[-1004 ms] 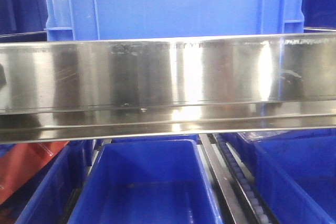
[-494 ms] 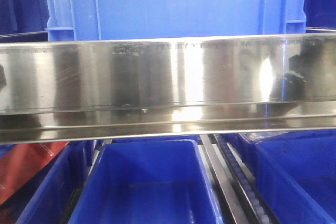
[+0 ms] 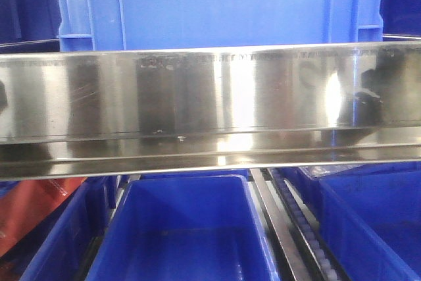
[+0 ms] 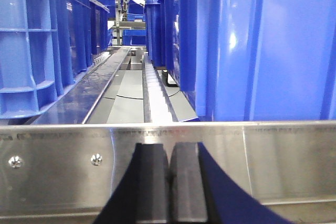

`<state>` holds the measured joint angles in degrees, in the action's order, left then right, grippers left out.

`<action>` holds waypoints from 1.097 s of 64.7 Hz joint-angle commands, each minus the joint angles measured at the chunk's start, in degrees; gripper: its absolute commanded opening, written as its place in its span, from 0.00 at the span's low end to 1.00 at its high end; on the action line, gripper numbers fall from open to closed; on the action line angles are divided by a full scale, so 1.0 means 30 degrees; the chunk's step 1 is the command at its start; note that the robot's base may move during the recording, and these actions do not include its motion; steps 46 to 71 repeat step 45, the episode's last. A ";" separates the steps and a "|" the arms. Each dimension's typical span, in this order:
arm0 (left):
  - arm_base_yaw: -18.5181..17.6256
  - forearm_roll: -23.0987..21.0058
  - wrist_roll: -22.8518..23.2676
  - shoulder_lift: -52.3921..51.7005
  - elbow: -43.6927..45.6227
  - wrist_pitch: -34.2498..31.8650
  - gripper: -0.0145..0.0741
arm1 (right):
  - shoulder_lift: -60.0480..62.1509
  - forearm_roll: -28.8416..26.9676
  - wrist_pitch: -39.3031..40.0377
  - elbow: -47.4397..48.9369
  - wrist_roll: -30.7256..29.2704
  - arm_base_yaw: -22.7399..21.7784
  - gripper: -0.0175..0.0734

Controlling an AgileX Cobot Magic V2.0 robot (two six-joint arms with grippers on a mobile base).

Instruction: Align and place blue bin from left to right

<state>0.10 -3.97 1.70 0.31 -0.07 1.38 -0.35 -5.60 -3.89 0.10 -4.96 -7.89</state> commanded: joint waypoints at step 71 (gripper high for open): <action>0.0079 -0.0092 -0.0026 -0.0105 0.0024 -0.0339 0.04 | 0.0117 0.0181 0.0150 -0.0034 -0.0152 -0.0095 0.11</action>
